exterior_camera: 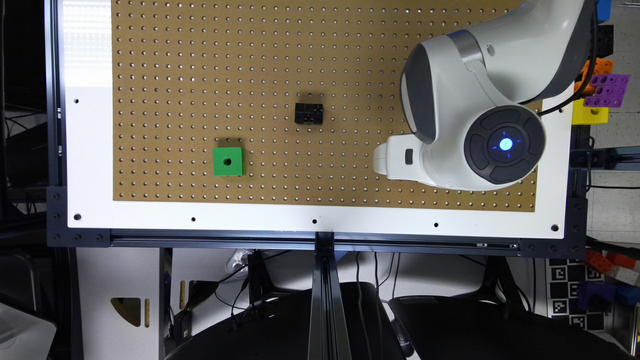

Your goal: Pick up pink block.

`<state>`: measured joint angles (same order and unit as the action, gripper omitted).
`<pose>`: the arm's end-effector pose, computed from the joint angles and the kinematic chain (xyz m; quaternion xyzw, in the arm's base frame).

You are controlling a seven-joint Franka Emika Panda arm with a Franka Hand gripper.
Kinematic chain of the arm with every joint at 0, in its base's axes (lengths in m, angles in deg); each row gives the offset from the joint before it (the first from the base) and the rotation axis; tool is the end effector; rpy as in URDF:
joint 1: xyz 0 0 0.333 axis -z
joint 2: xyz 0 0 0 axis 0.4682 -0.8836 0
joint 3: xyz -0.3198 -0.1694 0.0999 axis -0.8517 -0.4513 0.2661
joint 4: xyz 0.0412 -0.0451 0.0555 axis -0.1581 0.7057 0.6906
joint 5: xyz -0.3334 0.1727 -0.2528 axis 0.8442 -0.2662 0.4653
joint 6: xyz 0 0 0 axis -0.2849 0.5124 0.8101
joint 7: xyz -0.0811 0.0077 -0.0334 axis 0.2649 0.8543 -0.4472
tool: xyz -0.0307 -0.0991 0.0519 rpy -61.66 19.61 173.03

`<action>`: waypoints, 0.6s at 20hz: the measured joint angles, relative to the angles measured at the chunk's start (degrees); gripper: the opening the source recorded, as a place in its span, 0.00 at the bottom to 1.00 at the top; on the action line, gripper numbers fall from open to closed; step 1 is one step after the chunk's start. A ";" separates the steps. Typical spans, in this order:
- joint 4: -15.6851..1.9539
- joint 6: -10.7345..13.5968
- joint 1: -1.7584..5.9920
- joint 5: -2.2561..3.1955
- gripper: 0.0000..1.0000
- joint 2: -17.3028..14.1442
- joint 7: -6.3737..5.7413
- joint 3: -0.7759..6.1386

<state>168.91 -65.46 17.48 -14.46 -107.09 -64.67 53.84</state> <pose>0.6821 0.2216 0.2117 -0.9257 0.3751 -0.0027 0.0476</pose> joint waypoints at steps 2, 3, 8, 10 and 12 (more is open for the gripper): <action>-0.33 0.00 0.00 0.00 1.00 -0.20 0.00 0.00; -0.35 -0.01 0.00 0.01 1.00 -0.38 0.00 0.00; -0.58 -2.62 -0.01 0.21 1.00 -3.71 0.00 -0.06; -1.52 -2.77 -0.01 0.34 0.00 -4.50 -0.01 -0.07; -1.52 -2.77 -0.01 0.34 0.00 -4.50 -0.01 -0.07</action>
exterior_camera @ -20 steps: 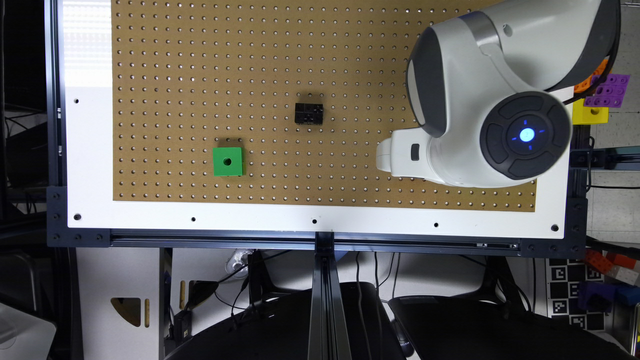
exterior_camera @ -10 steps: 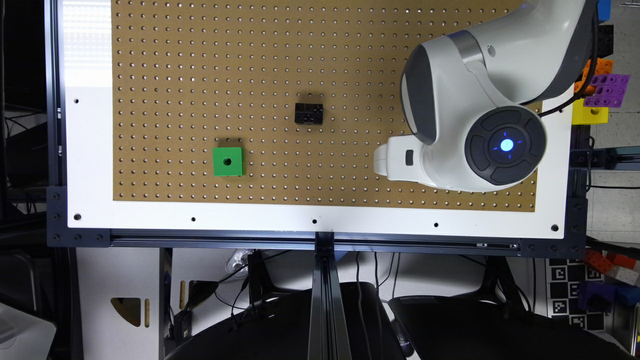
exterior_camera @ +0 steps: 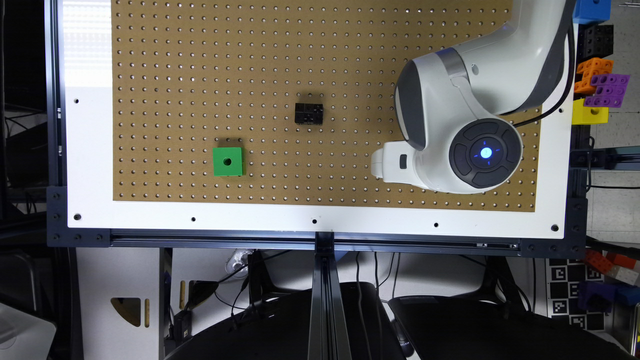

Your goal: Pick up pink block.

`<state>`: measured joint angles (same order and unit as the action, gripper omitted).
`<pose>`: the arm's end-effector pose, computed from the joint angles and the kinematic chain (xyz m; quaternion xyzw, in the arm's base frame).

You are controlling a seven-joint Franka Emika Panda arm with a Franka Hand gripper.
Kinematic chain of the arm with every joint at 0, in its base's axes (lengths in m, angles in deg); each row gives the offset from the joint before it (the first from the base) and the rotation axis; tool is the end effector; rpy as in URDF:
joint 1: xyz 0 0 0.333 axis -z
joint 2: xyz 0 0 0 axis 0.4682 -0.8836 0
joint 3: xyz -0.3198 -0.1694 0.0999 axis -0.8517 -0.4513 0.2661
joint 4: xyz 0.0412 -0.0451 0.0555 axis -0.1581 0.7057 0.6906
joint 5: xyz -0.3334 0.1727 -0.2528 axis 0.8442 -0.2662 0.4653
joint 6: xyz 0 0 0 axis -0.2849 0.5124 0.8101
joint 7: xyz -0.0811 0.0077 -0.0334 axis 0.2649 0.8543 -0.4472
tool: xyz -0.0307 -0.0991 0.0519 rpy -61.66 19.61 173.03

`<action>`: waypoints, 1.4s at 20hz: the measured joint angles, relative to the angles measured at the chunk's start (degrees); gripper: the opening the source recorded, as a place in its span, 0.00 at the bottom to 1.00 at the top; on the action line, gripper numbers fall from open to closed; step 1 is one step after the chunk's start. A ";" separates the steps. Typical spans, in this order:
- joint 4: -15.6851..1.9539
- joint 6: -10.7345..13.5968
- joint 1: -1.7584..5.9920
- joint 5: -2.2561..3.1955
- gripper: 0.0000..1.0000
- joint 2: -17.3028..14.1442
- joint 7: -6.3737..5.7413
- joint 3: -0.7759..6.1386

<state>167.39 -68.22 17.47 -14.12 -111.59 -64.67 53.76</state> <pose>0.6871 0.2224 0.1718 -0.9253 0.3762 0.0001 0.0485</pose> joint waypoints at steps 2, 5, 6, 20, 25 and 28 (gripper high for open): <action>0.00 0.00 0.00 0.00 0.00 0.00 0.00 0.00; 0.01 0.28 0.00 0.14 0.00 0.02 0.00 -0.05; 0.02 0.33 -0.01 0.19 0.00 0.03 0.00 -0.06; -0.03 8.32 0.01 0.31 0.00 7.14 -0.02 -0.13; -0.04 11.34 -0.01 0.31 0.00 10.17 -0.05 -0.12; -0.04 12.98 -0.02 0.31 0.00 11.94 -0.08 -0.12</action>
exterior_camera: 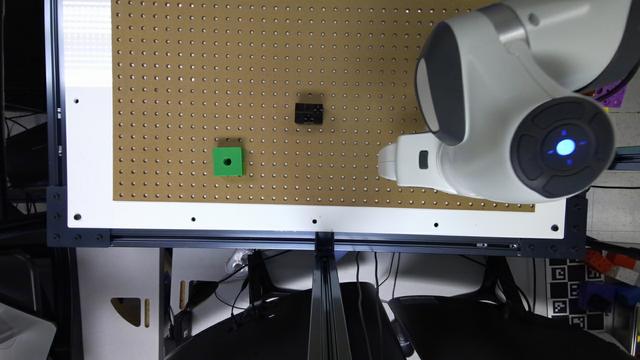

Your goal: Pick up pink block.

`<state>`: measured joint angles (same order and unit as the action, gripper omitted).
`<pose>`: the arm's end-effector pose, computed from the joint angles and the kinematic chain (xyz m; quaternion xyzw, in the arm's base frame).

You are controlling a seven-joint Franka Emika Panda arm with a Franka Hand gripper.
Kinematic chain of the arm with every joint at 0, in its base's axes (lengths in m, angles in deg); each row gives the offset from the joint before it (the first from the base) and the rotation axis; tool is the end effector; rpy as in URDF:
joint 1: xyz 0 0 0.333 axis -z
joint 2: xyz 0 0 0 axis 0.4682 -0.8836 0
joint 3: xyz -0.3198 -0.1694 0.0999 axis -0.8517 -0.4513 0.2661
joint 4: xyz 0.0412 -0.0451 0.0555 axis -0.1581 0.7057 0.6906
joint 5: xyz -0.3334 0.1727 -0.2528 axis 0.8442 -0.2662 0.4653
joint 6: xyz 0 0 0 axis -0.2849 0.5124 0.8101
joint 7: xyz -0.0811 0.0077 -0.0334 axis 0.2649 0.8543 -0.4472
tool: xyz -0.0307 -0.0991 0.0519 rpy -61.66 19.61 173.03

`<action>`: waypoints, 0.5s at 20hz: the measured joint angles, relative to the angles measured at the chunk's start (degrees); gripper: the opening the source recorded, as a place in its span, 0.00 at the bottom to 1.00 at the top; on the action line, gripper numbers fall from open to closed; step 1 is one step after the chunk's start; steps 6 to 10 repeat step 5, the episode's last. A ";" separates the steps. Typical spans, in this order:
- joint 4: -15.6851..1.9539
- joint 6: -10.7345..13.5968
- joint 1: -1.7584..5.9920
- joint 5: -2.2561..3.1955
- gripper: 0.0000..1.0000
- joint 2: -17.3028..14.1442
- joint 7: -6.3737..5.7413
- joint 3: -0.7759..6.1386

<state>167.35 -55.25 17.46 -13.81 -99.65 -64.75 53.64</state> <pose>0.6834 0.2183 0.3000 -0.9287 0.3697 -0.0027 0.0303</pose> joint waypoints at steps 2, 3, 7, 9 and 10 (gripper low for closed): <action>0.00 0.65 -0.01 0.00 0.00 0.65 -0.01 0.00; 0.00 0.71 -0.01 0.00 0.00 0.72 -0.02 0.00; 0.01 0.71 -0.02 0.00 0.00 0.71 -0.02 0.00; 0.01 0.71 -0.02 0.00 0.00 0.71 -0.02 0.00; 0.01 0.71 -0.02 0.00 0.00 0.71 -0.02 0.00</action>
